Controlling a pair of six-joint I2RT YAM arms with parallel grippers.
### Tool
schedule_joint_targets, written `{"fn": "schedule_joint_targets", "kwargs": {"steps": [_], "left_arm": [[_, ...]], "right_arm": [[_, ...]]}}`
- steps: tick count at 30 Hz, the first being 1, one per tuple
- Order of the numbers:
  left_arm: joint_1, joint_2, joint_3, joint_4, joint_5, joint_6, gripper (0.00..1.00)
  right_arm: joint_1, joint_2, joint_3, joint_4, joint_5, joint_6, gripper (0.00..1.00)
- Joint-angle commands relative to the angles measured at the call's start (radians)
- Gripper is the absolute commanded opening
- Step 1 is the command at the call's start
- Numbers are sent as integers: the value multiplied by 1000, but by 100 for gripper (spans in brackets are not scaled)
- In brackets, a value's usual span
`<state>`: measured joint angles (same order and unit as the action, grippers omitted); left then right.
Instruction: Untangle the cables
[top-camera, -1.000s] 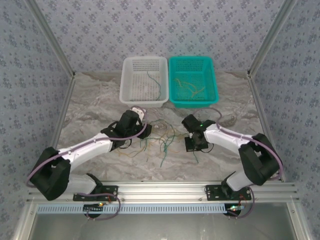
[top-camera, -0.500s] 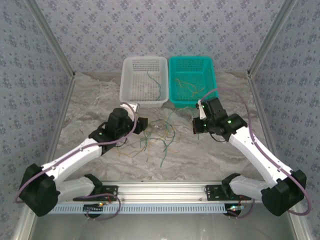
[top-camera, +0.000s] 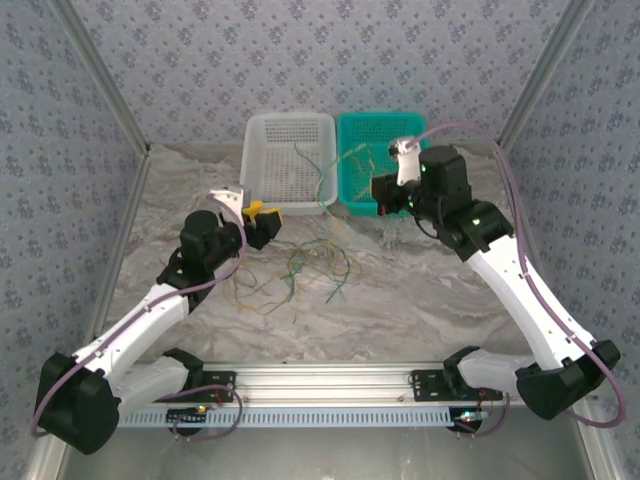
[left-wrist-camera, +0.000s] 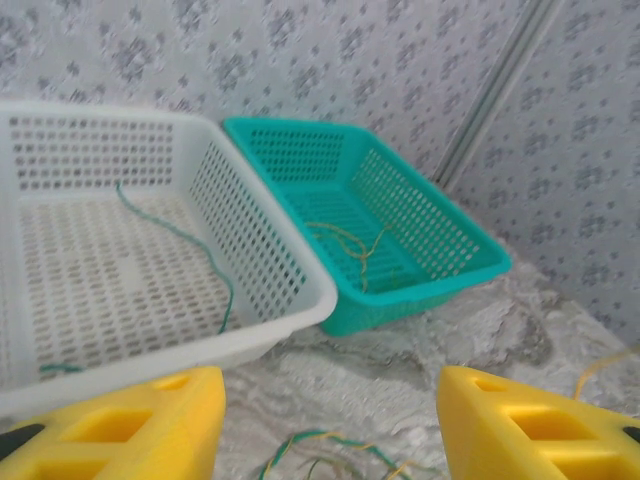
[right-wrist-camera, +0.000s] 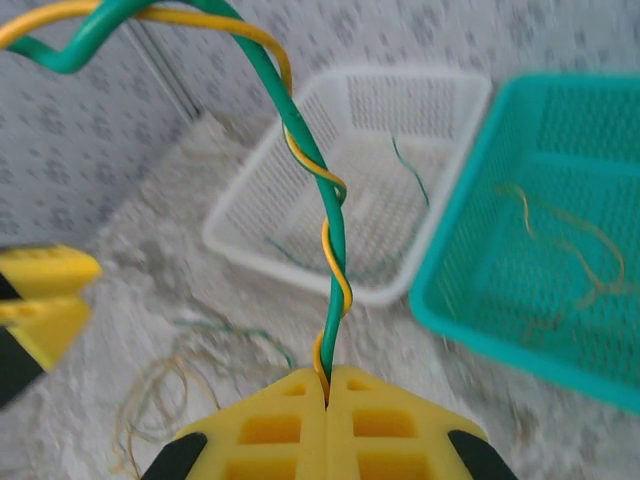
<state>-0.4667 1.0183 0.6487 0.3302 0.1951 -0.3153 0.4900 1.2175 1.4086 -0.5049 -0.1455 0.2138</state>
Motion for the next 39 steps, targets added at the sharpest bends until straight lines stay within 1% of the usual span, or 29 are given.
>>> {"fn": "schedule_joint_targets", "kwargs": {"steps": [1, 3, 7, 8, 11, 14, 17, 21, 23, 25, 27, 30, 32, 36, 39], "left_arm": [[11, 0, 45, 124, 60, 18, 59], [14, -1, 60, 156, 76, 28, 58], [31, -2, 68, 249, 122, 7, 57], [35, 1, 71, 270, 137, -4, 55], [39, 12, 85, 314, 192, -37, 54], [39, 21, 102, 323, 250, -62, 54], [39, 23, 94, 343, 265, -74, 55], [39, 63, 94, 331, 278, -58, 60], [34, 94, 88, 353, 303, -47, 62], [16, 132, 90, 351, 297, -7, 68], [1, 179, 109, 366, 337, 17, 68], [-41, 236, 157, 359, 346, 86, 72], [-55, 268, 197, 357, 353, 103, 74], [-65, 324, 236, 428, 366, 103, 77], [-72, 361, 277, 419, 376, 113, 76]], "right_arm": [[-13, 34, 118, 67, -36, -37, 0], [-19, 59, 170, 76, -67, -40, 0], [-28, 109, 227, 63, -66, -16, 0], [-33, 117, 228, 69, -79, -9, 0], [-35, 123, 205, 97, -100, 7, 0], [-39, 135, 184, 92, -63, 21, 0], [-51, 154, 178, 83, -86, 53, 0], [-52, 164, 165, 99, -124, 94, 0], [-52, 167, 159, 110, -143, 117, 0], [-54, 173, 164, 116, -185, 143, 0], [-54, 184, 170, 131, -237, 177, 0], [-47, 196, 167, 147, -286, 208, 0], [-41, 201, 161, 144, -289, 213, 0], [-26, 212, 140, 150, -308, 237, 0], [-7, 212, 132, 147, -305, 235, 0]]}}
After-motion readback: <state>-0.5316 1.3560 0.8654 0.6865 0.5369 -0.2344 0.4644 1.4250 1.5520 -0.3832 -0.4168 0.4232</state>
